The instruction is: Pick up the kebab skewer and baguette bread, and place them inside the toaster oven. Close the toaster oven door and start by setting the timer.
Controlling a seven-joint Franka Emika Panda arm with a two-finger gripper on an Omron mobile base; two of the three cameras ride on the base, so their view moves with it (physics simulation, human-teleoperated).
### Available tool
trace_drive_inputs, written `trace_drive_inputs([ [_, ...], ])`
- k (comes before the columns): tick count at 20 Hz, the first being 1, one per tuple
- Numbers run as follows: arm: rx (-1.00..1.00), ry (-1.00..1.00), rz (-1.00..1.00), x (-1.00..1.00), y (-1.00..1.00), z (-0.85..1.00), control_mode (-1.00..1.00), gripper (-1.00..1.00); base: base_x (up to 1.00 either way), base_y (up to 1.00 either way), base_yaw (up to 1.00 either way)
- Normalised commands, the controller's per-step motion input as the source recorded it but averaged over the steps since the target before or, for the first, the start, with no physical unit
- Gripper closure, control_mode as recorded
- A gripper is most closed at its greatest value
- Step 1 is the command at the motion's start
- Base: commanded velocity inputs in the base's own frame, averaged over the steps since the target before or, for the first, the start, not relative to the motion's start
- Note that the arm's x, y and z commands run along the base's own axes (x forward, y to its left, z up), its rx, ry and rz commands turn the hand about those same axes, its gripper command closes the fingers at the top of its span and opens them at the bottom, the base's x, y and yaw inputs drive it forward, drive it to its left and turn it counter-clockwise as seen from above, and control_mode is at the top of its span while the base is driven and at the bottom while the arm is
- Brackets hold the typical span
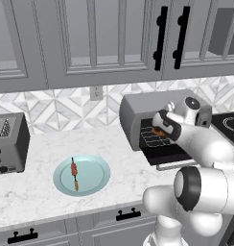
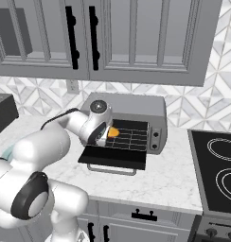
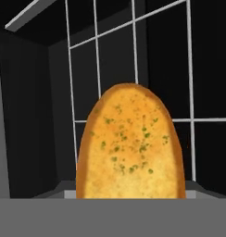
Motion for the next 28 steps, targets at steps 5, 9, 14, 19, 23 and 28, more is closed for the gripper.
trace_drive_inputs([
  [5, 0.0, 0.0, 0.0, 0.34, 0.0, -0.04, -1.0, -1.0, 0.0, 0.0, 0.0],
  [9, 0.0, 0.0, 0.01, 0.06, 0.0, -0.01, -1.0, -1.0, 0.0, 0.0, 0.0],
  [14, 0.0, 0.0, 0.0, 0.0, 0.0, 0.0, -1.0, -1.0, 0.0, 0.0, 0.0],
  [19, 0.0, 0.0, 0.0, 0.0, 0.0, 0.0, -1.0, -1.0, 0.0, 0.0, 0.0],
  [23, 0.0, 0.0, 0.0, -0.23, -0.11, 0.04, -1.0, -1.0, 0.0, 0.0, 0.0],
  [28, 0.0, 0.05, 0.0, -0.68, -0.08, 0.1, -1.0, -1.0, 0.0, 0.0, 0.0],
])
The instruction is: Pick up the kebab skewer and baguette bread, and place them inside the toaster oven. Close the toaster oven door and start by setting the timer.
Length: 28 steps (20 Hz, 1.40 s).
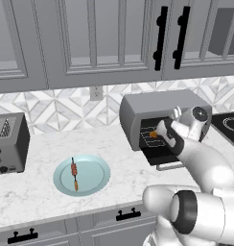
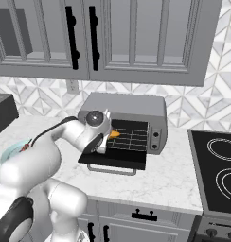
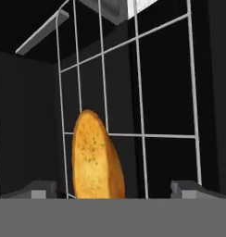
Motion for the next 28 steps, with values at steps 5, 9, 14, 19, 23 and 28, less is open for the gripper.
trace_drive_inputs([
  [5, 0.0, 0.09, 0.14, -0.52, 0.19, 0.36, -1.0, -1.0, 0.0, 0.0, 0.0],
  [9, 0.0, 0.23, 0.52, -0.19, 0.8, 0.18, -1.0, -1.0, 0.0, 0.0, 0.0],
  [14, -0.01, 0.24, 0.69, -0.13, 0.97, 0.0, -1.0, -1.0, 0.0, 0.0, 0.0],
  [19, -0.09, 0.21, 0.66, -0.2, 1.0, -0.02, -1.0, -1.0, 0.0, 0.0, 0.0],
  [23, -0.26, 0.04, 0.52, -0.29, 1.0, -0.23, -1.0, -1.0, 0.0, 0.0, 0.0],
  [28, -0.25, -0.08, 0.38, -0.3, 1.0, -0.3, -1.0, -1.0, 0.0, 0.0, 0.0],
])
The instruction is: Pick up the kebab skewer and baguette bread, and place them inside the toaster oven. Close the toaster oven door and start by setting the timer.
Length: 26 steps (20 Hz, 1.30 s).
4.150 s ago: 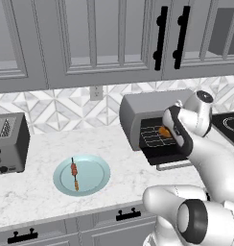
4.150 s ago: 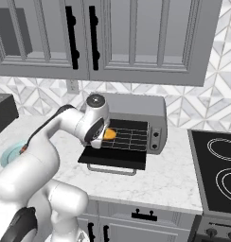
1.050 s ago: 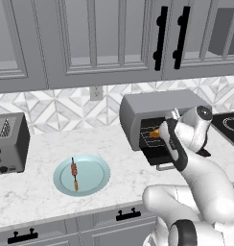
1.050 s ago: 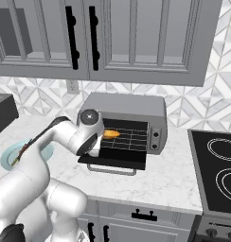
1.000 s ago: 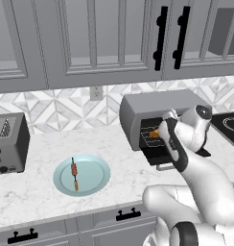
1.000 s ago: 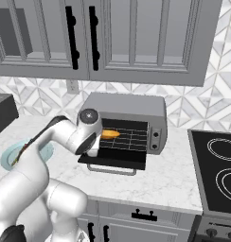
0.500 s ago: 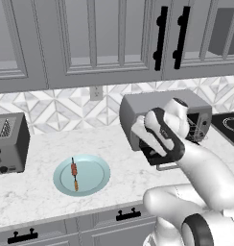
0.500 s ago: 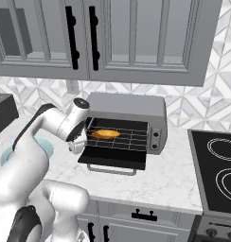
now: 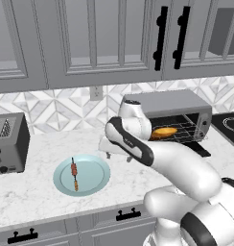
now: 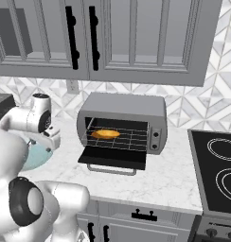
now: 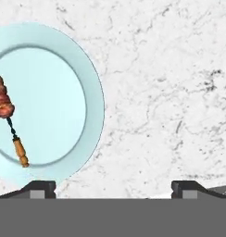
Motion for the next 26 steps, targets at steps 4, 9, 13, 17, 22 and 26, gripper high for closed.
trace_drive_inputs([
  [4, -0.13, -0.09, 0.34, -0.11, 1.0, -0.32, -1.0, -1.0, 0.0, 0.0, 0.0],
  [9, 0.0, -0.04, 0.22, 0.35, 0.7, -0.08, -1.0, -1.0, 0.0, 0.0, 0.0],
  [13, 0.0, 0.0, 0.08, 0.62, 0.4, -0.01, -1.0, -1.0, 0.0, 0.0, 0.0],
  [17, 0.0, 0.0, 0.0, 0.26, 0.55, -0.22, -1.0, -1.0, 0.0, 0.0, 0.0],
  [22, -0.01, 0.0, 0.0, 0.27, 0.58, -0.31, -1.0, -1.0, 0.0, 0.0, 0.0],
  [26, 0.0, 0.0, 0.0, 0.35, 0.35, -0.36, -1.0, -1.0, 0.0, 0.0, 0.0],
])
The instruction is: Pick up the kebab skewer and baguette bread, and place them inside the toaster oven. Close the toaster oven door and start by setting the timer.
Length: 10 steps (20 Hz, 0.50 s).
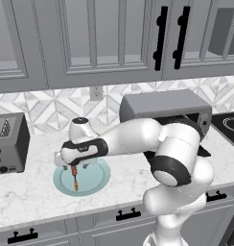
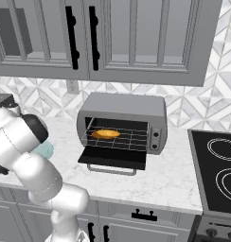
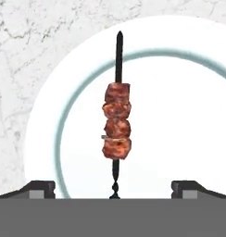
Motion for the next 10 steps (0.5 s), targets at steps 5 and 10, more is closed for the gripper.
trace_drive_inputs([
  [5, 0.0, 0.0, 0.0, 0.22, 0.15, -0.37, -1.0, -1.0, 0.0, 0.0, 0.0],
  [10, 0.0, 0.0, 0.0, 0.04, 0.05, -0.36, -1.0, -1.0, 0.0, 0.0, 0.0],
])
